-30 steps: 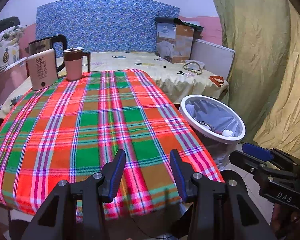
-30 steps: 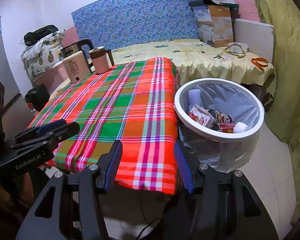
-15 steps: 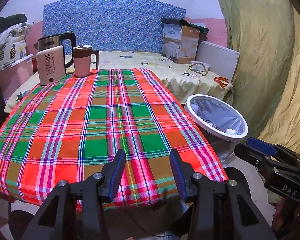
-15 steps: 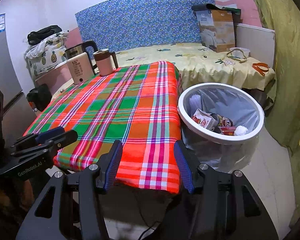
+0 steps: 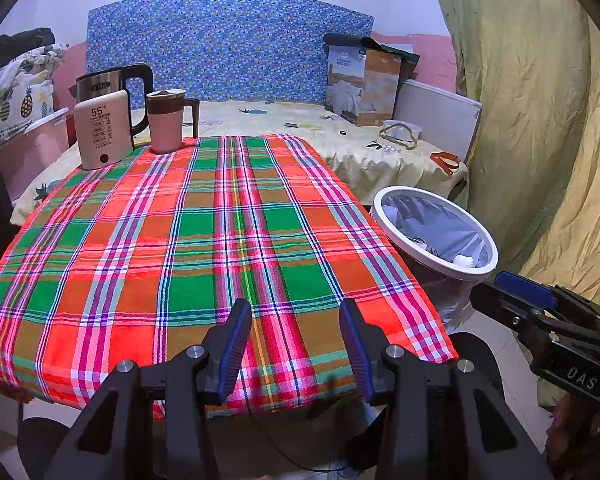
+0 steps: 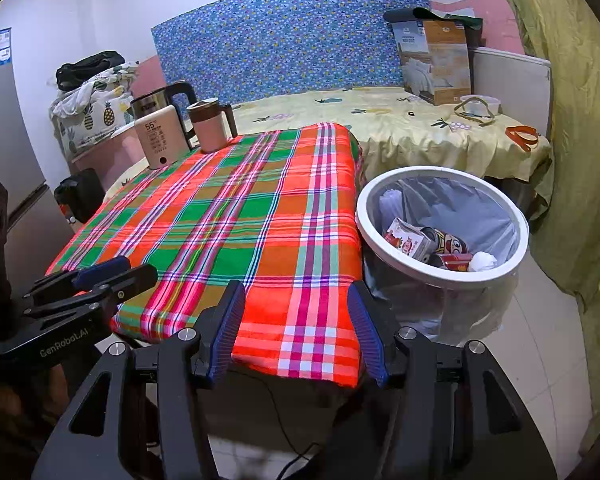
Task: Collect trash
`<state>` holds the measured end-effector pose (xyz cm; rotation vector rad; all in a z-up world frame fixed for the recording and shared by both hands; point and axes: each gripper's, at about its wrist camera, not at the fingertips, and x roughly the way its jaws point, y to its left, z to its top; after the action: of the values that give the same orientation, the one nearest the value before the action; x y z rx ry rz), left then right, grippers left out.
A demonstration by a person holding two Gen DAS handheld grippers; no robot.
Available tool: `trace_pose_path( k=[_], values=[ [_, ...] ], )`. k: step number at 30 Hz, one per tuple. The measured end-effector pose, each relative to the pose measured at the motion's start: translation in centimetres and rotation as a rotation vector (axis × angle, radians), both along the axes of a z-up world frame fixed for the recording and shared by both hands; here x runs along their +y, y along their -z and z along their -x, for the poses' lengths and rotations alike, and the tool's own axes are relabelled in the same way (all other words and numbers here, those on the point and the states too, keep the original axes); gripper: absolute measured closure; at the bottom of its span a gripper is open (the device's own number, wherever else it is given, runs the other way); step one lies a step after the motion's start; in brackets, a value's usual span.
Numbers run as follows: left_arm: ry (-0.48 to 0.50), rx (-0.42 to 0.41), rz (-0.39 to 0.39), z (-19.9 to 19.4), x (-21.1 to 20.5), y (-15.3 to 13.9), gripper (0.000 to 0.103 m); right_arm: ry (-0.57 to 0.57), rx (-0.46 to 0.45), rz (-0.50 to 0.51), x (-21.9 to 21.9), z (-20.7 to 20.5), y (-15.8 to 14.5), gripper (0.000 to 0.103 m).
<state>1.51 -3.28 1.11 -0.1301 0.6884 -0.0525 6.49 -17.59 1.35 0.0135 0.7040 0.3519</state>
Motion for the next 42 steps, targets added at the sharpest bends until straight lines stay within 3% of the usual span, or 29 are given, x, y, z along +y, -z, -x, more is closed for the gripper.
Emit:
trace_pose_path(
  k=[42],
  values=[
    [-0.001, -0.004, -0.002, 0.36, -0.11, -0.25, 0.057, -0.006, 0.001, -0.001, 0.59, 0.11, -0.05, 0.048]
  ],
)
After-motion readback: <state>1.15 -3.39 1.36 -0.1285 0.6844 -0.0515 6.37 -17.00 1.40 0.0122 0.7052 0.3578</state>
